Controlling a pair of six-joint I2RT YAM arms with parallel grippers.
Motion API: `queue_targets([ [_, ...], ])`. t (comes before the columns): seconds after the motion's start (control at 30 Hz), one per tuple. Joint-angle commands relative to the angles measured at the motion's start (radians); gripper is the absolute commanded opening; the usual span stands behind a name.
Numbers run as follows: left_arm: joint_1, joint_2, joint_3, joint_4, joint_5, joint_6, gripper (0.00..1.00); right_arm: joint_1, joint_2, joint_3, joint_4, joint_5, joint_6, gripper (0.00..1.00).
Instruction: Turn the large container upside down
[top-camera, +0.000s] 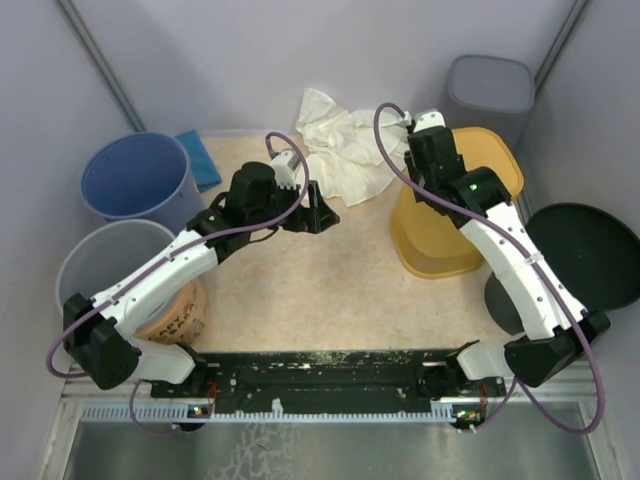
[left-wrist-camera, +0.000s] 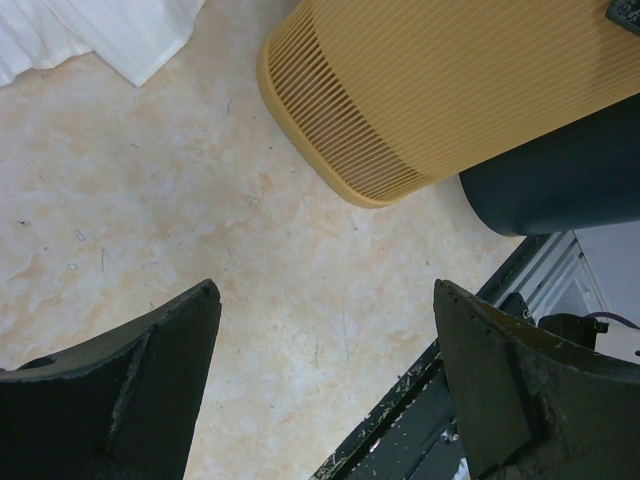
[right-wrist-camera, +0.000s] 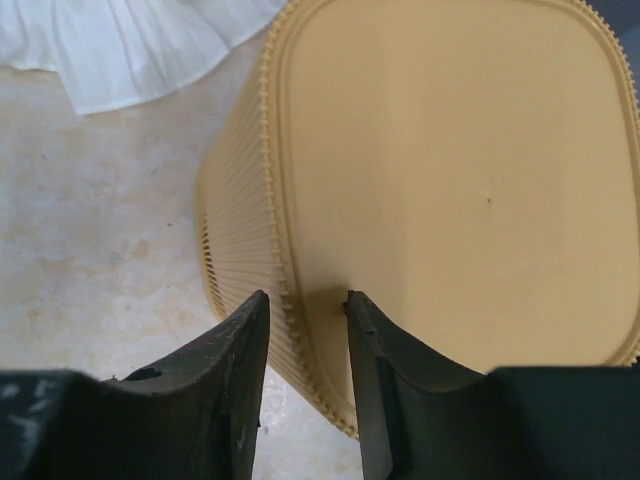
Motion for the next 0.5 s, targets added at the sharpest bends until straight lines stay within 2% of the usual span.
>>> queue_targets([
  [0.0,0.004,0.003,-0.015,0.027,0.014,-0.006,0.91,0.006,-0.017,0.05,-0.06,0.067,0.04,0.41],
  [0.27,0.028,-0.029,-0.038,0.003,-0.051,-0.017,0.92,0.032,-0.061,0.192,-0.015,-0.266,0.061,0.45],
  [0.37,0.068,-0.045,-0.062,-0.006,-0.049,-0.033,0.92,0.077,-0.048,0.17,0.004,-0.352,0.061,0.44],
  [0.47,0.09,-0.087,-0.076,-0.016,-0.072,-0.038,0.92,0.091,-0.02,0.104,0.025,-0.358,0.077,0.44],
])
